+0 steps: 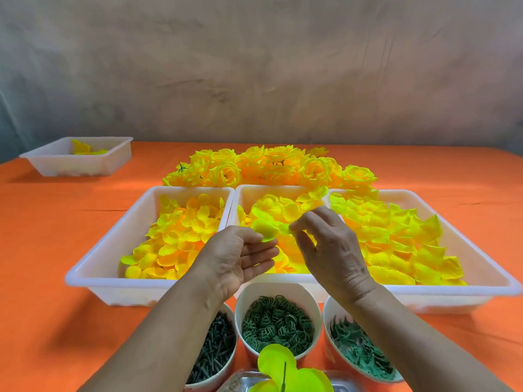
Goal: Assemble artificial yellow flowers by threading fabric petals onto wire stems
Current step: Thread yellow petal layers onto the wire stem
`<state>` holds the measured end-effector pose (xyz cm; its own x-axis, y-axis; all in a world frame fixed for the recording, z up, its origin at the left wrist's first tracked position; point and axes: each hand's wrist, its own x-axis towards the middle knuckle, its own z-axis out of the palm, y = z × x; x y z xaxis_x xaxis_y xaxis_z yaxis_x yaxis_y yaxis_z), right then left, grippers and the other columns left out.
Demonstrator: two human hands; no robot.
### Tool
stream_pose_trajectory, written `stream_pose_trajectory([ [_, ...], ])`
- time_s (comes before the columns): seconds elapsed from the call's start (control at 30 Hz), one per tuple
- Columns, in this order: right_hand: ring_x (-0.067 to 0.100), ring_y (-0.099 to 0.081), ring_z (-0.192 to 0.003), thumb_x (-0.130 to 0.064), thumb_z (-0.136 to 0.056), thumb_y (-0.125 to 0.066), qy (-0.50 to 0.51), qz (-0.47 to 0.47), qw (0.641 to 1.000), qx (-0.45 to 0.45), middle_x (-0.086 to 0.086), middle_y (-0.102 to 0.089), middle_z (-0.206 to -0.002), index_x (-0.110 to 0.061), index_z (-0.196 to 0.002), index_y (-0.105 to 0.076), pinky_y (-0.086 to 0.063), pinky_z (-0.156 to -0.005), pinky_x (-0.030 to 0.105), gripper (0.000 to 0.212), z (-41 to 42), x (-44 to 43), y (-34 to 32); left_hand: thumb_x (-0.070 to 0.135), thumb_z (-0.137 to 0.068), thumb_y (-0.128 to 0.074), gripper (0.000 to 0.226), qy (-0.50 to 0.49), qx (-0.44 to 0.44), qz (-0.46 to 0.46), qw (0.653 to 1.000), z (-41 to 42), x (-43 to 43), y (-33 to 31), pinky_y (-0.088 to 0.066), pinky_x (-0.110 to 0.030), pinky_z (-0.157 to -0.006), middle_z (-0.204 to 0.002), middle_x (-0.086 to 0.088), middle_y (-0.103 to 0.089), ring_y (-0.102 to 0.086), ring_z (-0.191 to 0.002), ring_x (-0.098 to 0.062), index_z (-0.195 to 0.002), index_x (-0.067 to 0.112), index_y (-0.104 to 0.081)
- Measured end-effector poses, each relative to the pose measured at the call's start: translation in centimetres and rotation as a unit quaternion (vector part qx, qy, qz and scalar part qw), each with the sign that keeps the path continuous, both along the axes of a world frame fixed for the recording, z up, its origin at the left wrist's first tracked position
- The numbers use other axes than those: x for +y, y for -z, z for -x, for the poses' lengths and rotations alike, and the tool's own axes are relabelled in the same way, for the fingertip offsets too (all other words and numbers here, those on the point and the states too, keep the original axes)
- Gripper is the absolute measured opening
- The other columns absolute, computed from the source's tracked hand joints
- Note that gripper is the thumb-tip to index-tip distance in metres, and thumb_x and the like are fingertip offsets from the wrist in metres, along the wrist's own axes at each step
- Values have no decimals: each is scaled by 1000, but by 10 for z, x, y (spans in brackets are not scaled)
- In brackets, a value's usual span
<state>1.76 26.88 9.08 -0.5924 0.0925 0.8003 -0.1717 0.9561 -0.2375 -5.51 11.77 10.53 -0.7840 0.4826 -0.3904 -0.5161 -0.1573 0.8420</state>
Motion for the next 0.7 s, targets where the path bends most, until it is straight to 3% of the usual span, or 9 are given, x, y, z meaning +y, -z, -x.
stream_pose_trajectory([
  [0.17, 32, -62, -84, 9, -72, -72, 4, 27, 998, -54, 9, -66, -90, -9, -88, -71, -41, -73, 30, 24, 3, 6, 7, 5, -93, -58, 6, -8, 79, 3, 997, 6, 11, 12, -60, -27, -59, -75, -10, -76, -74, -66, -18, -96, 5, -63],
  [0.27, 26, -62, -89, 5, -80, -65, 0, 122, 987, -104, 6, -65, -101, -13, -99, -69, -49, -79, 36, 26, 6, 8, 10, 7, -90, -64, 4, -4, 103, -3, 995, 9, 12, 17, -61, -26, -63, -76, -9, -76, -74, -68, -17, -93, 6, -66],
  [0.37, 14, -61, -86, 3, -84, -57, 17, 218, 967, -132, -2, -66, -99, -19, -102, -67, -48, -82, 29, 30, 10, 13, 11, 8, -86, -68, 1, 10, 126, -5, 992, 10, 12, 19, -60, -25, -63, -73, -7, -74, -73, -67, -16, -87, 9, -68],
  [0.43, 12, -66, -74, -3, -91, -49, 3, 360, 917, -173, -2, -66, -95, -22, -102, -62, -55, -79, 33, 25, 14, 15, 7, 10, -84, -70, 3, 14, 138, -8, 990, 10, 11, 20, -59, -24, -63, -69, -6, -72, -71, -64, -14, -81, 10, -67],
  [0.5, 12, -67, -63, -16, -99, -46, -39, 533, 820, -203, 6, -65, -92, -16, -105, -59, -59, -72, 37, 15, 19, 14, 4, 13, -77, -73, 6, 21, 144, -20, 989, 11, 10, 20, -58, -24, -66, -67, -4, -70, -69, -63, -13, -77, 13, -67],
  [0.6, 25, -67, -65, -46, -99, -46, -104, 683, 678, -250, 17, -66, -89, -11, -109, -57, -58, -59, 35, 38, 20, 14, -1, 24, -63, -77, 15, 34, 159, -30, 986, 11, 8, 22, -56, -24, -68, -67, -4, -69, -67, -62, -12, -72, 15, -70],
  [0.63, 26, -68, -65, -50, -94, -51, -132, 704, 649, -255, 18, -67, -89, -10, -110, -57, -58, -57, 34, 43, 19, 14, -2, 26, -60, -78, 19, 39, 170, -25, 984, 10, 8, 23, -56, -24, -69, -68, -4, -69, -66, -62, -12, -73, 15, -70],
  [0.7, 23, -69, -66, -44, -80, -67, -177, 715, 631, -245, 17, -69, -92, -8, -119, -55, -57, -55, 32, 54, 18, 12, -1, 32, -56, -81, 26, 50, 204, -4, 978, 9, 7, 26, -56, -24, -72, -69, -3, -69, -65, -64, -12, -74, 16, -71],
])
